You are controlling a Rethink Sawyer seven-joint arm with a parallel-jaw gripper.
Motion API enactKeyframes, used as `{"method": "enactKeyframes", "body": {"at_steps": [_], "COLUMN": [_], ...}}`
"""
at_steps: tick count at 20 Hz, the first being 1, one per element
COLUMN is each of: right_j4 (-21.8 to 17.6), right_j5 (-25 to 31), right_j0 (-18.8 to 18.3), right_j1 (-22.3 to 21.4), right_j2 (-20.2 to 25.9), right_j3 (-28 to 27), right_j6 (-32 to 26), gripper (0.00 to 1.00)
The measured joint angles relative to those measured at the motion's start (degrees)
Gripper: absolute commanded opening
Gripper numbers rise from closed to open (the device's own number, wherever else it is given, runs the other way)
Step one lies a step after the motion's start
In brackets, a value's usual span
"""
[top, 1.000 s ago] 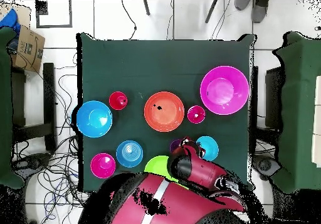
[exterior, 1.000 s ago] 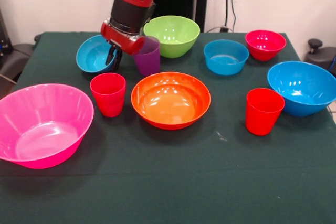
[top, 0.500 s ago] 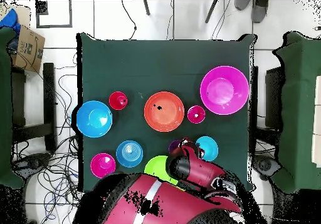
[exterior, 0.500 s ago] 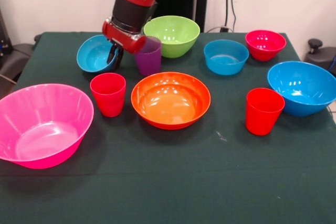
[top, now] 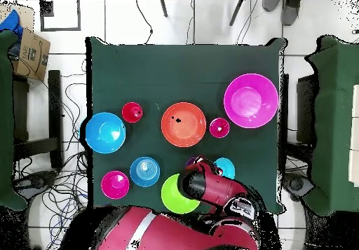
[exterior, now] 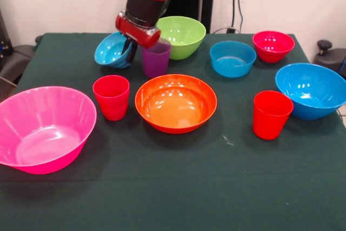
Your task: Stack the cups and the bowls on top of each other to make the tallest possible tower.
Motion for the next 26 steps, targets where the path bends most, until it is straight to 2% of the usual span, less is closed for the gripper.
{"method": "enactKeyframes", "body": {"at_steps": [10,14,21,26], "right_j4": [0.0,0.0,0.6,4.9], "right_j5": [8.8,11.4,11.6,11.6], "right_j0": [1.9,4.3,10.4,16.0], "right_j1": [-5.0,-6.3,-5.0,-0.6], "right_j2": [-1.1,-3.2,-8.4,-13.1], "right_j3": [0.0,-0.5,-3.3,-6.6], "right_j6": [0.0,0.0,0.0,1.1], "gripper": [0.00,0.00,0.00,0.00]}}
